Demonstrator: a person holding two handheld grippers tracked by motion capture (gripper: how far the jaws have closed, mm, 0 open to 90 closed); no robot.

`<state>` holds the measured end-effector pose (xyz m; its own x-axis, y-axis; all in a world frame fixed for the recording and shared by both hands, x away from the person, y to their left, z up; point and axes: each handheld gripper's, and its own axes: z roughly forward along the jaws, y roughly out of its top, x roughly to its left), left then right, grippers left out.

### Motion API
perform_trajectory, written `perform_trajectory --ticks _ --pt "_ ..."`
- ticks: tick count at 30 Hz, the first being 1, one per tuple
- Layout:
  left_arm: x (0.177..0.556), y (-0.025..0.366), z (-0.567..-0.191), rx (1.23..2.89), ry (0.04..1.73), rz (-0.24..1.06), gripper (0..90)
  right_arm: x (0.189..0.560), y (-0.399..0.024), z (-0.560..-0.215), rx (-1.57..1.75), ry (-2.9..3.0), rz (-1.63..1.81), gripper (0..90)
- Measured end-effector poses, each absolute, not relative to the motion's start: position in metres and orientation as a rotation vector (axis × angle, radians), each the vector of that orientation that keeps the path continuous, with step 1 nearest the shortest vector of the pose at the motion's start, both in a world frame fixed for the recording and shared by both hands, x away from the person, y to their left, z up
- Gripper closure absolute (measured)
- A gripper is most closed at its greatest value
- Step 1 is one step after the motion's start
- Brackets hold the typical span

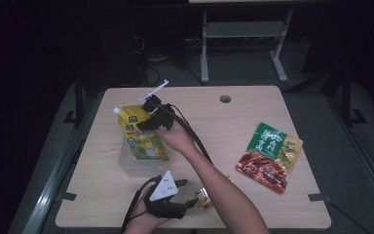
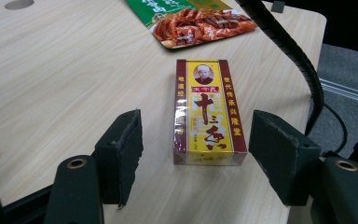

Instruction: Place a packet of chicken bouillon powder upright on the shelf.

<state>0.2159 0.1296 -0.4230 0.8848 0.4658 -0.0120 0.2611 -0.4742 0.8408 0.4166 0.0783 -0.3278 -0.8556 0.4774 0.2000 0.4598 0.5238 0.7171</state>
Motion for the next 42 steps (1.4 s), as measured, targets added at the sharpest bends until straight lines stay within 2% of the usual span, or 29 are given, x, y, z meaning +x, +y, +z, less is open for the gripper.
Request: perform_trajectory --ticks 4,9,26,42 --pt "0.213 0.128 -0.423 2.084 0.524 0.266 34.3 0.417 0.077 -0.332 0.851 2.735 1.295 86.9" --pt "0.212 0.129 -0.422 2.086 0.521 0.273 34.3 0.411 0.076 -0.332 0.843 2.715 1.336 89.5" --pt "0.21 0.128 -0.423 2.093 0.514 0.268 34.1 0.389 0.069 -0.327 0.791 2.557 1.519 90.0" --pt "0.213 0.131 -0.423 2.094 0.519 0.28 34.2 0.388 0.063 -0.357 0.834 2.506 1.551 89.6"
